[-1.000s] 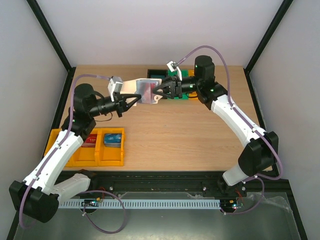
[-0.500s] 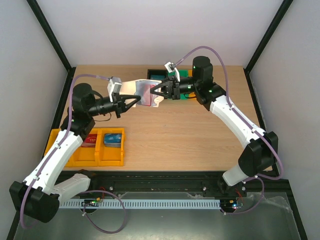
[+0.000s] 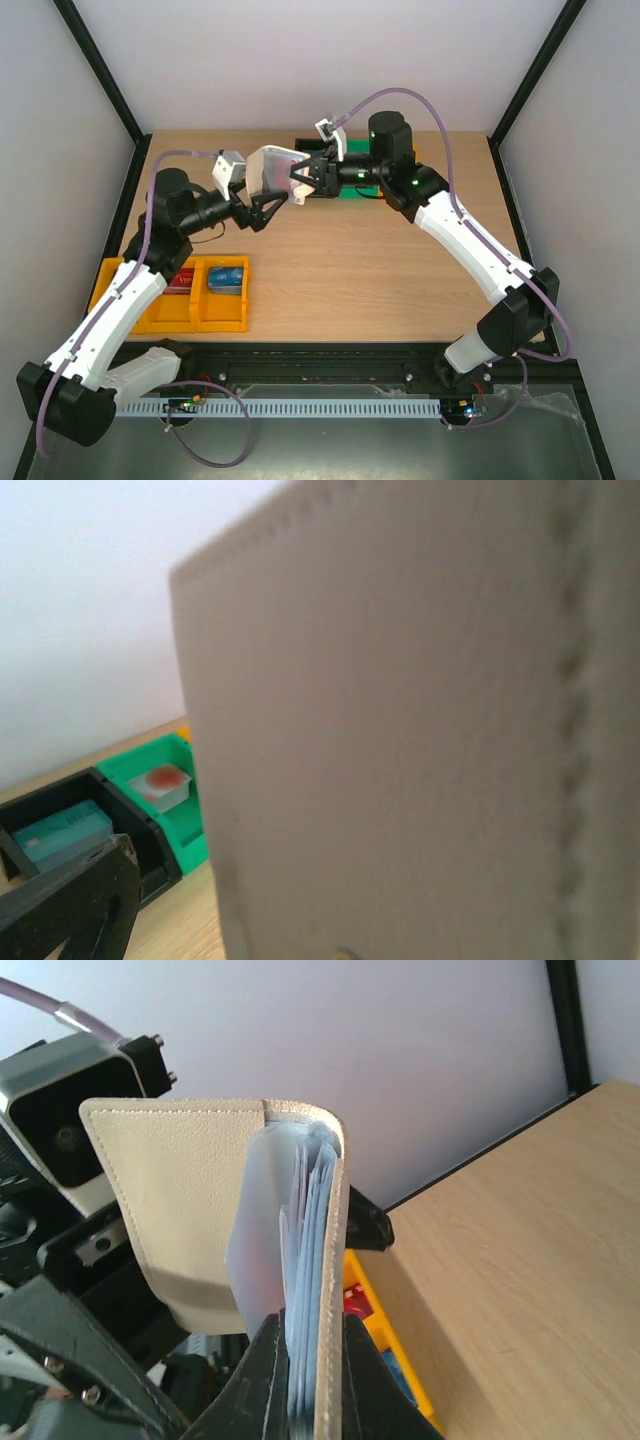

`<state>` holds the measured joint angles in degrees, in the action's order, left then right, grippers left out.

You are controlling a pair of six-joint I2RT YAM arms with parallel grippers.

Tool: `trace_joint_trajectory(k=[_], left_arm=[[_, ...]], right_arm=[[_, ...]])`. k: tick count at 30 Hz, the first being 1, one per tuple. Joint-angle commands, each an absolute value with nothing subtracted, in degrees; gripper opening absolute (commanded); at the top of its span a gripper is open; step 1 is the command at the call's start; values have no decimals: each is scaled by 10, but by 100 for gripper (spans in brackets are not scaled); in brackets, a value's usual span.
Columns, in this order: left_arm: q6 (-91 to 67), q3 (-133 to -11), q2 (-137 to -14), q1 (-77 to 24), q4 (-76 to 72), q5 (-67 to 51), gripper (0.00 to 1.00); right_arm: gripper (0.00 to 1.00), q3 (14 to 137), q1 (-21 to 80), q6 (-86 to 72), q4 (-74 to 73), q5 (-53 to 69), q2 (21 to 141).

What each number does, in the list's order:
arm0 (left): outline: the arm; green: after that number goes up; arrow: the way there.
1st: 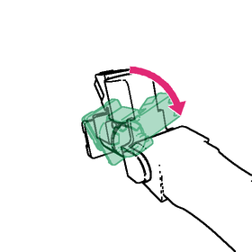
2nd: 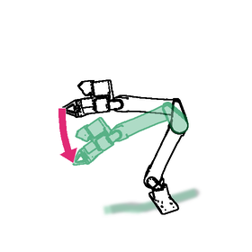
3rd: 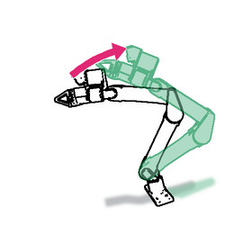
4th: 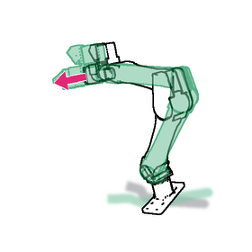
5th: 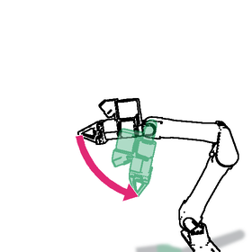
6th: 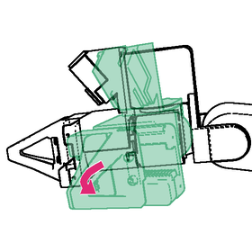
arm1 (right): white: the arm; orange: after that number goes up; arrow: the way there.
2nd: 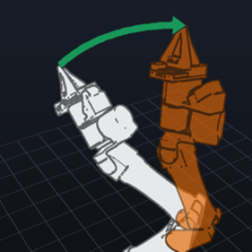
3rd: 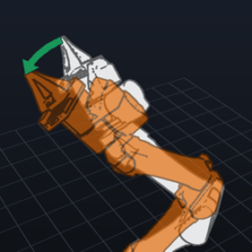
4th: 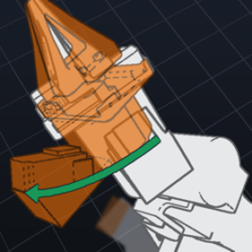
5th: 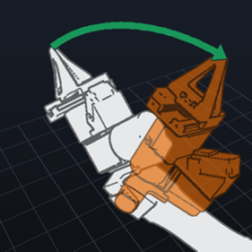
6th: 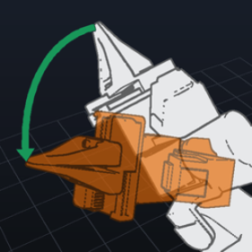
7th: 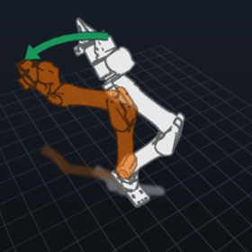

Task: Take the credit cards out of the card holder

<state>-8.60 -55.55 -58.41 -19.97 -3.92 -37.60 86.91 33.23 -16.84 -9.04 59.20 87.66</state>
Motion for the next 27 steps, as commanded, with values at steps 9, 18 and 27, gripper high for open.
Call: trace_joint_trajectory(k=[9,18,27], left_arm=[[-8,-584,-593,-218,4,-184,92],[-35,-582,-586,-164,10,-202,76],[-80,-564,-566,-144,-16,-357,37]], right_arm=[[2,891,348,-119,-143,595,852],[2,898,344,-104,-153,678,854],[2,893,324,-121,-129,724,855]])
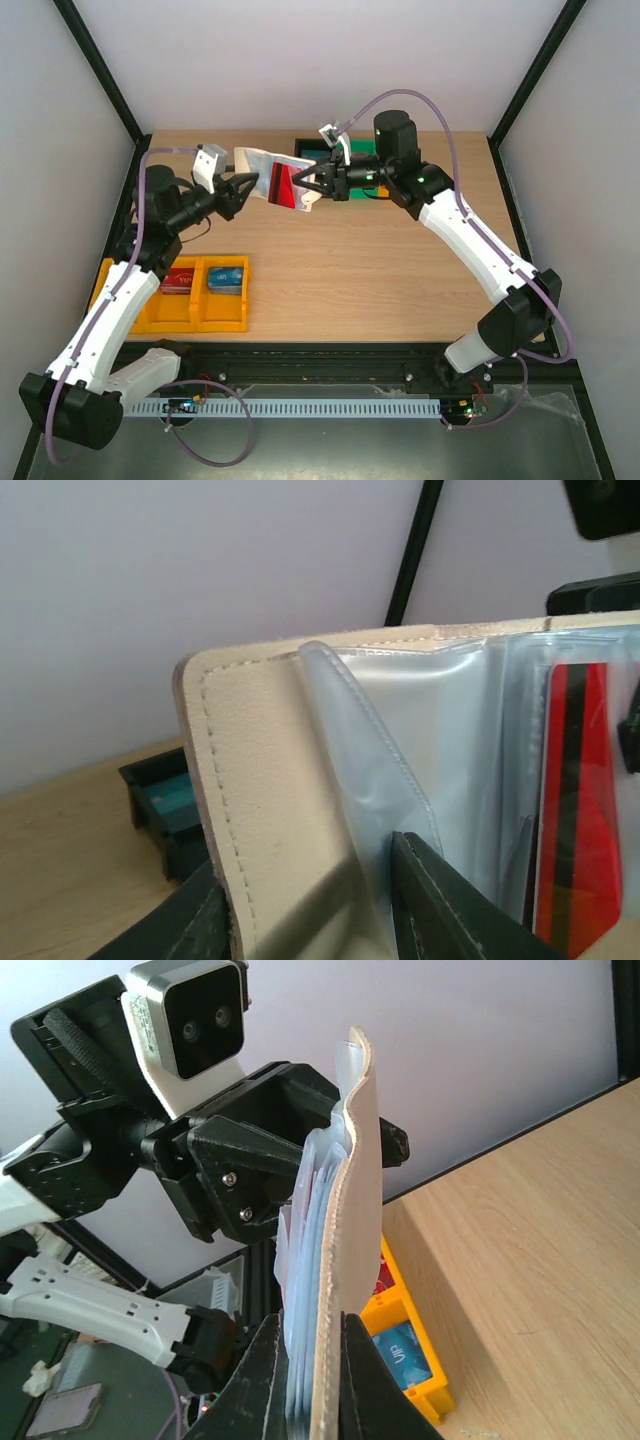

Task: Take the credit cards out of the card holder

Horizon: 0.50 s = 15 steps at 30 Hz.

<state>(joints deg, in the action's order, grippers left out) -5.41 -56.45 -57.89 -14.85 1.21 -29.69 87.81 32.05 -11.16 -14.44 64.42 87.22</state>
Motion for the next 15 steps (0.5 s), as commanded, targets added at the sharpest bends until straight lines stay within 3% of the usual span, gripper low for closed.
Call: trace_joint_trajectory(k=[1,8,15], left_arm=[[-88,-564,-566,-143,-14,-349,39],[-105,-550,-562,-85,7,-226,54],[-157,-526,-553,18,8,-204,64]], right_arm=[[2,893,320,-128,-123,723,855],[2,894,310,-149,-156,603,862],[1,953,336,-132,-272,412,901]])
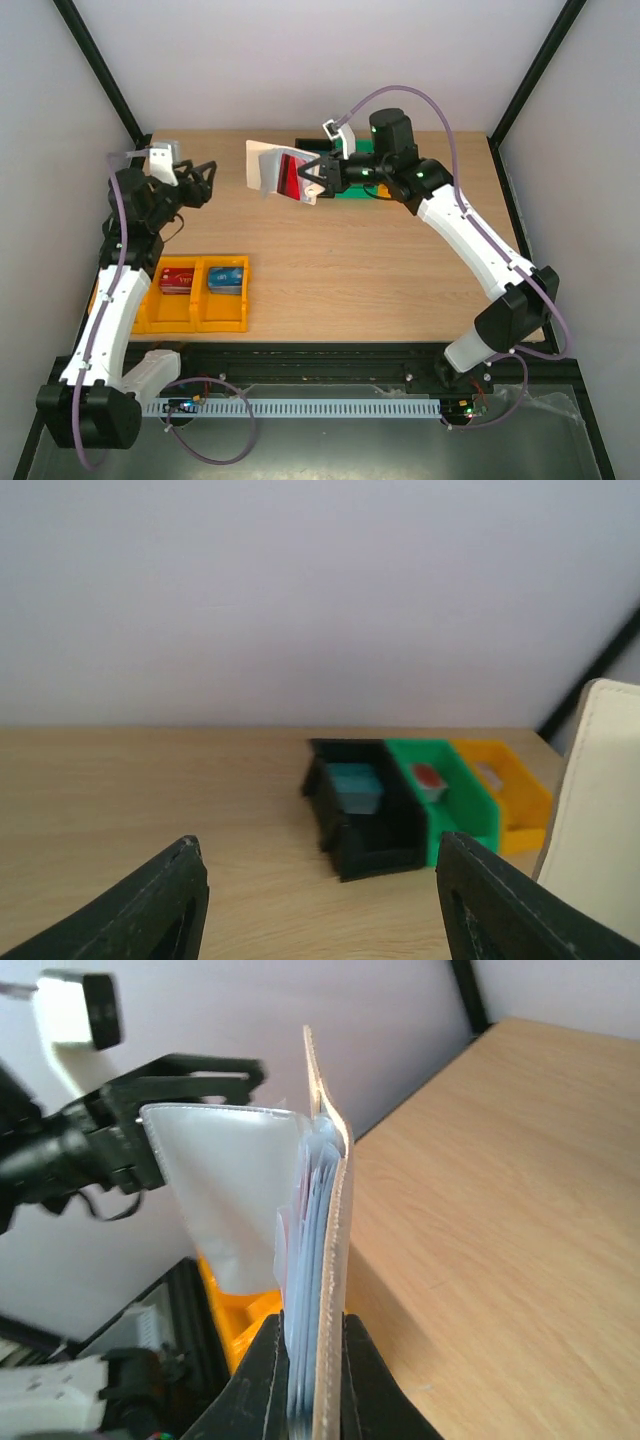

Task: Take the credit cards out of the card holder

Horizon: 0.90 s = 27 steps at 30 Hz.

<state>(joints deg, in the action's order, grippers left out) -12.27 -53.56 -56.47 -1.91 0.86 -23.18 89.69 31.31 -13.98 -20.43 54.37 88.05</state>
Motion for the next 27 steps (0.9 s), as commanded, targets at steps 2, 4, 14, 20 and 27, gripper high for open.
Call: trace_joint_trajectory(k=[2,4,14,20,27], left_arm=[[-137,-530,-546,23,6,-214,64],[-109,-535,-537,20,-2,-262,62],[-118,-547,-536,-132,16,-462,42],[-152,-544,-573,-132,-7,-454,43],[-168,-524,-560,-122,-4,-445,44]], right_arm=[[2,981,354,-128,-310,347,920],[2,1009,366,-133,-341,292,943],[2,1047,393,-100,-357,348,972],[1,1010,393,-76,-305,487,945],[2,981,392,-76,-231,597,923]])
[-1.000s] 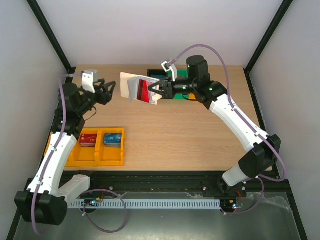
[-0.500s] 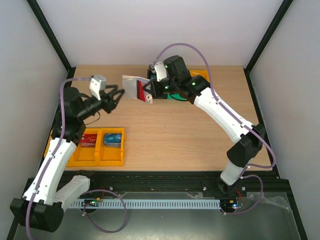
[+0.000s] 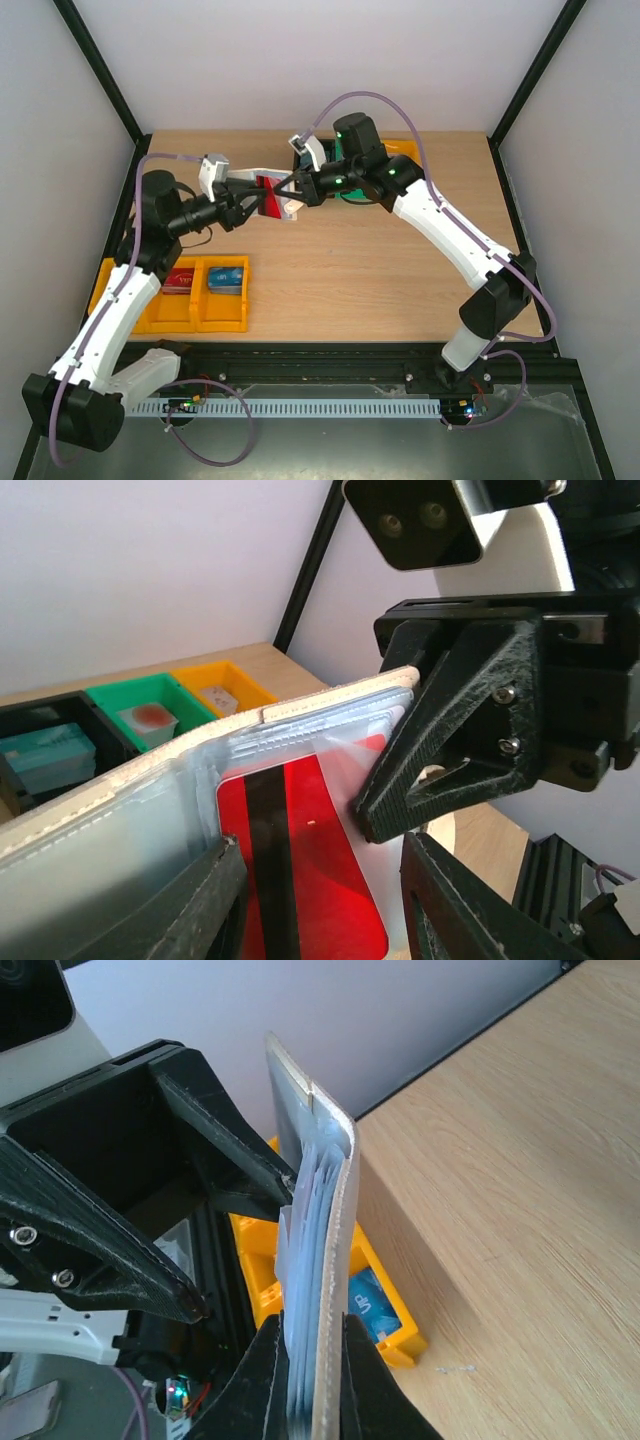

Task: Take the credit cards out of the card holder

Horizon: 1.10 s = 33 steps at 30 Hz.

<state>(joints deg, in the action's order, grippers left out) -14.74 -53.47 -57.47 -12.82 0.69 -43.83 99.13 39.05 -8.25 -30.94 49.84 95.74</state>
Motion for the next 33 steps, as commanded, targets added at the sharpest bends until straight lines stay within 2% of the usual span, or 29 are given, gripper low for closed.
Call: trace_joint_trajectory(k=[1,14,23,27,30,33], left_arm=[[-170,-522,-559,-120,-3,-445,44],[-175,-529,-551,-92,9,-479,46],[-106,-540,-552,-134,41,-511,37],[-109,-541,-556,-135,24,-515,25],[-115,-539,-555,-136,13,-524,5],[-115,-541,-551,-135,15,-524,2]], right_arm=[[2,977,392,-82,-219,608,921],[2,975,368,-139,-126,689,919],[2,949,367,-218,-25,665,921],[2,939,369,-229,-12,642,920],[2,927,369,-229,-5,641,916],[2,923,369,-213,-19,640,912]])
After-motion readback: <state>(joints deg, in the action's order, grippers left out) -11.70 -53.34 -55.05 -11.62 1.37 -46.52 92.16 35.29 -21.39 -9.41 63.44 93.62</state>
